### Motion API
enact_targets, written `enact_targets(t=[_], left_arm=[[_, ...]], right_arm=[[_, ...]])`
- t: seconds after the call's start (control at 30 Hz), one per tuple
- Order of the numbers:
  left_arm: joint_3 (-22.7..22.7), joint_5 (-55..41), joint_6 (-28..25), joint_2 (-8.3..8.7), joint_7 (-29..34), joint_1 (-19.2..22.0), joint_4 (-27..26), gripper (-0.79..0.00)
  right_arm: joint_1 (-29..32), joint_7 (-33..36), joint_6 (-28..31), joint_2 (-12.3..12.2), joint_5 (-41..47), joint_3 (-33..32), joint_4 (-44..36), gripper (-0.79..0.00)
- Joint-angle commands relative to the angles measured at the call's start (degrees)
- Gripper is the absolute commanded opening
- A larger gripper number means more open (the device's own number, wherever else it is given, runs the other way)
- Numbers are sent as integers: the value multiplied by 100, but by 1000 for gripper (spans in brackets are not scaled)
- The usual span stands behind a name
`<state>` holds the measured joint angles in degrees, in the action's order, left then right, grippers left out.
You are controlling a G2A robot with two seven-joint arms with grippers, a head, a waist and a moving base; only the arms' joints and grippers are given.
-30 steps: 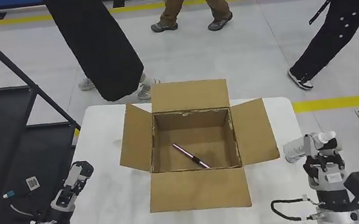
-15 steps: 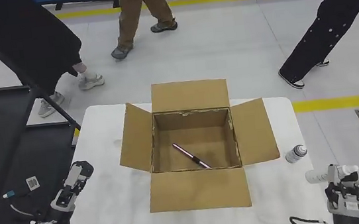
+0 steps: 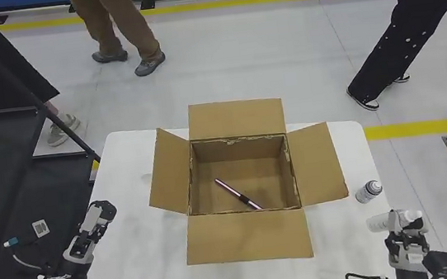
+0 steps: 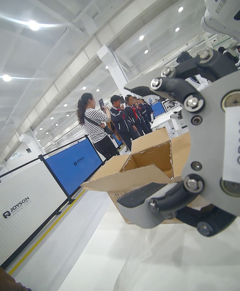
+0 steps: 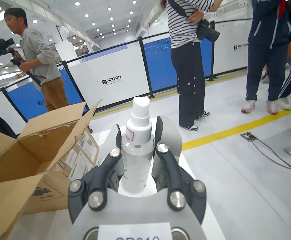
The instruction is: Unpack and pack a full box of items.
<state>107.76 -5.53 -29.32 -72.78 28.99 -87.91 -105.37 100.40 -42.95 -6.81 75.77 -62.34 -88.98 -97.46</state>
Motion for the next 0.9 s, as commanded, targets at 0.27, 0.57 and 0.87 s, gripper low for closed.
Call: enact_targets(t=[0.27, 0.57, 0.87], left_arm=[[0, 0, 0, 0, 0, 0, 0, 0], [0, 0, 0, 0, 0, 0, 0, 0], [0, 0, 0, 0, 0, 0, 0, 0]], right_arm=[[-1242, -1889, -370, 199, -7, 485, 2373, -785], [-1981, -2166, -454, 310, 82, 601, 3445, -785], [-2377, -2173, -602, 368, -107, 642, 4063, -785]])
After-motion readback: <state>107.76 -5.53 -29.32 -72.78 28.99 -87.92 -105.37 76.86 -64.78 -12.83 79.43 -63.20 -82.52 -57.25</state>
